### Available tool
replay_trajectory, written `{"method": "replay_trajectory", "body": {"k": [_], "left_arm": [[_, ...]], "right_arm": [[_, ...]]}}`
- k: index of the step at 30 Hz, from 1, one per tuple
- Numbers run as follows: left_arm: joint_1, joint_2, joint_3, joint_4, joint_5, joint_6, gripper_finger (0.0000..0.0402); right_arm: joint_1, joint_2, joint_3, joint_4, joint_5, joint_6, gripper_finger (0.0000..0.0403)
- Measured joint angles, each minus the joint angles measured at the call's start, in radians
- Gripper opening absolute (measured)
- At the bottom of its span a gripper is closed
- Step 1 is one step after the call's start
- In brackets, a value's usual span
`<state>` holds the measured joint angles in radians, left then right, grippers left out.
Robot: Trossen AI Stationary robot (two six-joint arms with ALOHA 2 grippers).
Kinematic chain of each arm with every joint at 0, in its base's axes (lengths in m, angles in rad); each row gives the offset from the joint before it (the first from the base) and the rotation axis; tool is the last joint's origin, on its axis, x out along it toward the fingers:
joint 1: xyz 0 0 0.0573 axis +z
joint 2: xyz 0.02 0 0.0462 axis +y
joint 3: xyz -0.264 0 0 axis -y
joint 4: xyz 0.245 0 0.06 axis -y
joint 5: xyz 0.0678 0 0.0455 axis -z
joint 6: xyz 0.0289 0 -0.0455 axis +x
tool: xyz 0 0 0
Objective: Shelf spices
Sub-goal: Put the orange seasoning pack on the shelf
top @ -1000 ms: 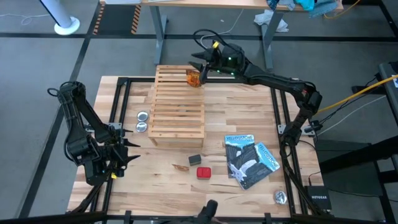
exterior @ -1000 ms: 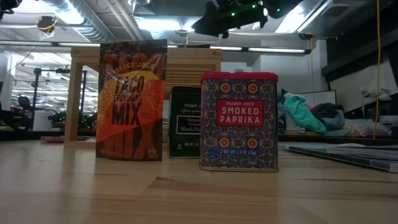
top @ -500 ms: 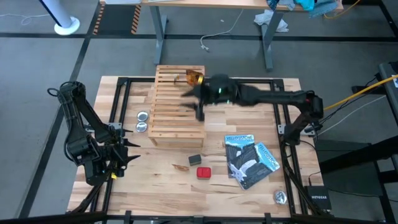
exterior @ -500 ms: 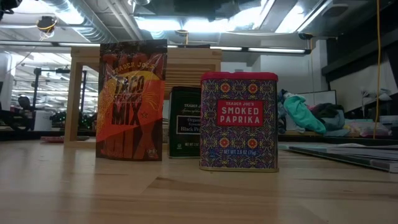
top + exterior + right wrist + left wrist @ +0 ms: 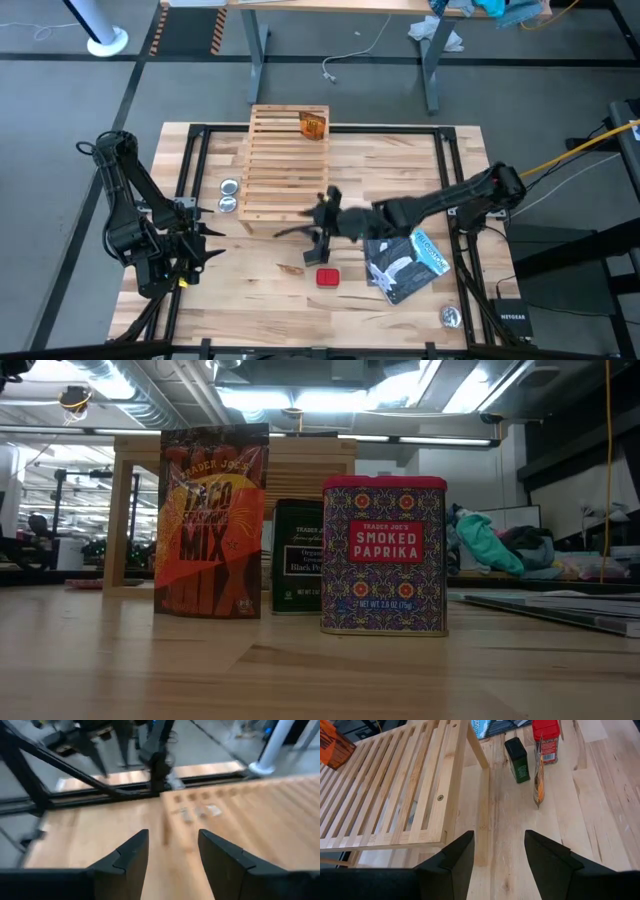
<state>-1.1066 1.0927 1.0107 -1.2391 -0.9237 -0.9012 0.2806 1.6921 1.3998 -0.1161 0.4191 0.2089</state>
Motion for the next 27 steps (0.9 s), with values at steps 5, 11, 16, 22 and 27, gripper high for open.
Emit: {"method": "replay_trajectory", "body": {"k": [5,11,16,22,27], "left_arm": [[0.0,0.0,0.0,0.0,0.0,0.0,0.0169],[0.0,0.0,0.0,0.0,0.0,0.0,0.0169],[0.0,0.0,0.0,-0.001,0.0,0.0,0.0169],[0.0,0.0,0.0,-0.001,0.0,0.0,0.0169],[0.0,0.0,0.0,-0.001,0.0,0.0,0.0169]], "right_arm": [[0.064,0.106,-0.08,0.196,0.029,0.116,0.0177],[0.098,0.205,-0.087,0.309,0.051,0.203,0.0177],[0.099,0.237,-0.087,0.322,0.02,0.313,0.0177],[0.109,0.271,-0.087,0.342,-0.012,0.376,0.0177],[0.134,0.287,-0.087,0.333,-0.008,0.393,0.0177]]}}
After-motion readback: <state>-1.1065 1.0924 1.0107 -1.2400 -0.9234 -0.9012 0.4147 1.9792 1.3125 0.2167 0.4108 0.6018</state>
